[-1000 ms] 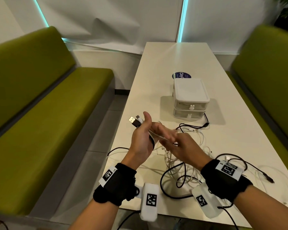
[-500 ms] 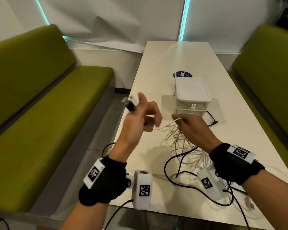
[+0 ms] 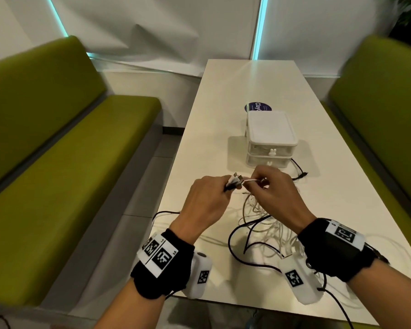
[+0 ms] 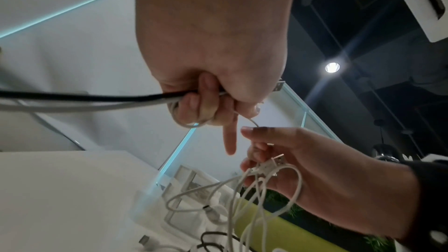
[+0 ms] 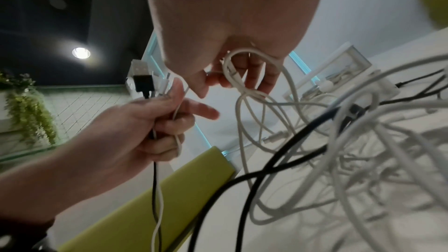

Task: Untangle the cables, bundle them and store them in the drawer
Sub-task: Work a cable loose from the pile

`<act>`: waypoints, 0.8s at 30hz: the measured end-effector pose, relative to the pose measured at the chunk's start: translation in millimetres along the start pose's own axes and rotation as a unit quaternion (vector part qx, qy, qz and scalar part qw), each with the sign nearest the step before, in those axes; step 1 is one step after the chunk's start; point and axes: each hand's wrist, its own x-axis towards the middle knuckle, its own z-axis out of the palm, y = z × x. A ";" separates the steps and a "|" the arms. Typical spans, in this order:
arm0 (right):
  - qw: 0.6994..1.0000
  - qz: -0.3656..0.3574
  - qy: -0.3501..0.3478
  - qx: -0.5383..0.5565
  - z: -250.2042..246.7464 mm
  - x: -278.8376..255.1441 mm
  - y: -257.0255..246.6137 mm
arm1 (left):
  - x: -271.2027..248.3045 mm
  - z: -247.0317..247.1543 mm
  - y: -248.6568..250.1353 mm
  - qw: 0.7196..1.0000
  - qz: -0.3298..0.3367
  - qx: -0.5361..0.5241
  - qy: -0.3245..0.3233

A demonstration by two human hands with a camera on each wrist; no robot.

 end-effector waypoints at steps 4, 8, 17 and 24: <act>0.988 -0.124 0.051 -0.073 -4.7 4.9 -5.9 | 2.9 -19.2 8.2 0.971 0.039 -0.151 0.183; 0.988 -0.080 0.069 -0.117 -7.0 16.3 1.6 | 5.8 -43.5 28.7 0.878 0.014 -0.410 0.248; 0.987 -0.082 -0.100 -0.097 10.7 -8.9 19.3 | -2.4 11.0 -33.4 0.985 -0.118 -0.033 0.124; 0.989 -0.076 -0.130 0.004 3.1 -13.5 14.4 | -2.4 10.7 -48.5 0.983 -0.147 0.048 0.100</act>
